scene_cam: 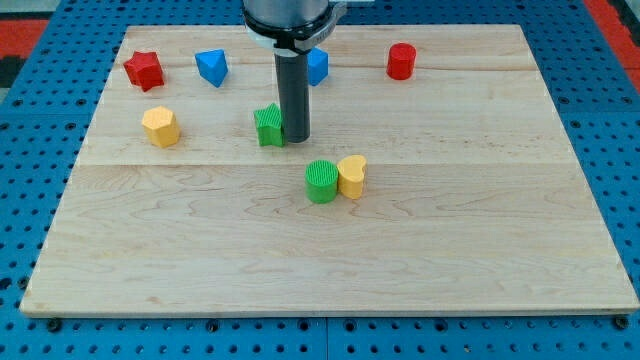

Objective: Keep the heart and green circle horizontally at the right side of the green star

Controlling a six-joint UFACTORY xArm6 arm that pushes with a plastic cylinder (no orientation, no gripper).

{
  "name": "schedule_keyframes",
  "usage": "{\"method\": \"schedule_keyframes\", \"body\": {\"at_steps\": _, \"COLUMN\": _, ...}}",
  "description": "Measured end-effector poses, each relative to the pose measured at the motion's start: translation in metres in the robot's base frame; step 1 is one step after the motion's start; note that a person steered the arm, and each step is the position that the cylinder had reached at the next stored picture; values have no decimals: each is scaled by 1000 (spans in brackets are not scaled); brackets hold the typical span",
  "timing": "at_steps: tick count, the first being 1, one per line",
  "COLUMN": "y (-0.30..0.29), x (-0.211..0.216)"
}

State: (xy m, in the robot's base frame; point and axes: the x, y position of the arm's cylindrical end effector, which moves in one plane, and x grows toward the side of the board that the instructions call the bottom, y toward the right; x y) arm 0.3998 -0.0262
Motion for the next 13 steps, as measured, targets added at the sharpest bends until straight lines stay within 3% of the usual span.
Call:
{"method": "schedule_keyframes", "body": {"at_steps": 1, "y": 79, "x": 1}}
{"method": "schedule_keyframes", "body": {"at_steps": 2, "y": 121, "x": 78}}
{"method": "schedule_keyframes", "body": {"at_steps": 3, "y": 96, "x": 152}}
{"method": "schedule_keyframes", "body": {"at_steps": 4, "y": 38, "x": 121}}
{"method": "schedule_keyframes", "body": {"at_steps": 8, "y": 112, "x": 10}}
{"method": "schedule_keyframes", "body": {"at_steps": 9, "y": 129, "x": 22}}
{"method": "schedule_keyframes", "body": {"at_steps": 10, "y": 163, "x": 135}}
{"method": "schedule_keyframes", "body": {"at_steps": 11, "y": 64, "x": 163}}
{"method": "schedule_keyframes", "body": {"at_steps": 12, "y": -26, "x": 126}}
{"method": "schedule_keyframes", "body": {"at_steps": 13, "y": -15, "x": 70}}
